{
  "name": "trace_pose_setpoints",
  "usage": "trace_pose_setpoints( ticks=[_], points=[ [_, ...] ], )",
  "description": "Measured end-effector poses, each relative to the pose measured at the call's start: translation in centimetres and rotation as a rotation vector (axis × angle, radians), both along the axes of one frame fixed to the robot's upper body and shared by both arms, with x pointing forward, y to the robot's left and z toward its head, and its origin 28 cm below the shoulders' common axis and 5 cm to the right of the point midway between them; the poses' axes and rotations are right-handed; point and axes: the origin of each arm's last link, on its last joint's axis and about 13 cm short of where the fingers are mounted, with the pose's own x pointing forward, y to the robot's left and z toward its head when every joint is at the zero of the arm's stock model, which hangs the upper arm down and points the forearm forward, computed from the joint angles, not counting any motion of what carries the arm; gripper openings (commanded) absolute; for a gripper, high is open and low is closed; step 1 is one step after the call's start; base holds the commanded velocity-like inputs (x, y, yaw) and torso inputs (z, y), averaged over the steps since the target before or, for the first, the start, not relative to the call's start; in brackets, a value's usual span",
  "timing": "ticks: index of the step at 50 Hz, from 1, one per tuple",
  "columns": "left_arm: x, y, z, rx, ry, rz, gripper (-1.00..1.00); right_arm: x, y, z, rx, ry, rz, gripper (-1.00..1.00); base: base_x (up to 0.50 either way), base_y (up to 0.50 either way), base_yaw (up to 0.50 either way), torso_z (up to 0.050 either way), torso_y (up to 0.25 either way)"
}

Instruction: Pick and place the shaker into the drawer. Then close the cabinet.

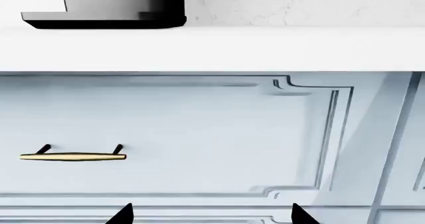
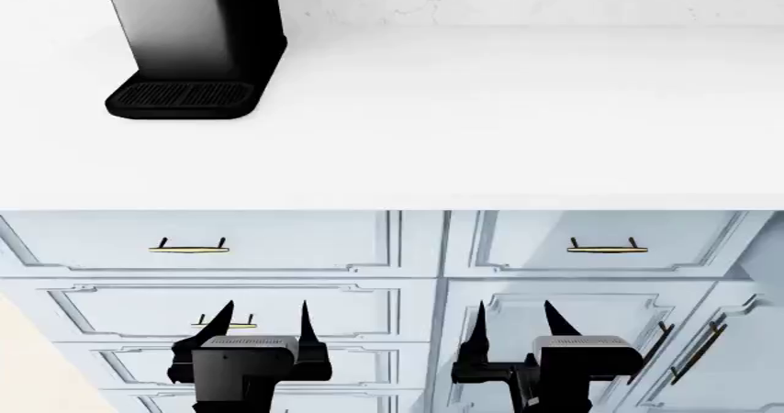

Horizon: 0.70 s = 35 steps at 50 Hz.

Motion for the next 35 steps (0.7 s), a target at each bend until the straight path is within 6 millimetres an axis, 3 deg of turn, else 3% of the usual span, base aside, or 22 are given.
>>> trace_pose_setpoints(
  ticks=[24, 27, 31, 35],
  points=[
    [0.5, -0.4, -0.9, -0.016, 0.030, -0.010, 1.00, -0.2, -0.5, 0.0, 0.034, 0.024, -0.027, 1.00, 0.00, 0.46, 0.00, 0.000, 0.000],
    [0.7, -0.2, -0.8, -0.018, 0.033, -0.005, 1.00, -0.1, -0.5, 0.1, 0.043, 0.024, -0.036, 1.00, 0.00, 0.00, 0.00, 0.000, 0.000],
    [2.9, -0.2, 1.6, -0.041, 0.003, 0.010, 1.00, 1.9, -1.3, 2.7, 0.037, 0.004, -0.071, 1.00, 0.00, 0.00, 0.00, 0.000, 0.000],
    [8.1, -0.3, 7.7, -0.075, -0.079, 0.029, 1.00, 6.6, -2.5, 8.9, 0.001, -0.064, -0.089, 1.00, 0.00, 0.00, 0.00, 0.000, 0.000]
  ],
)
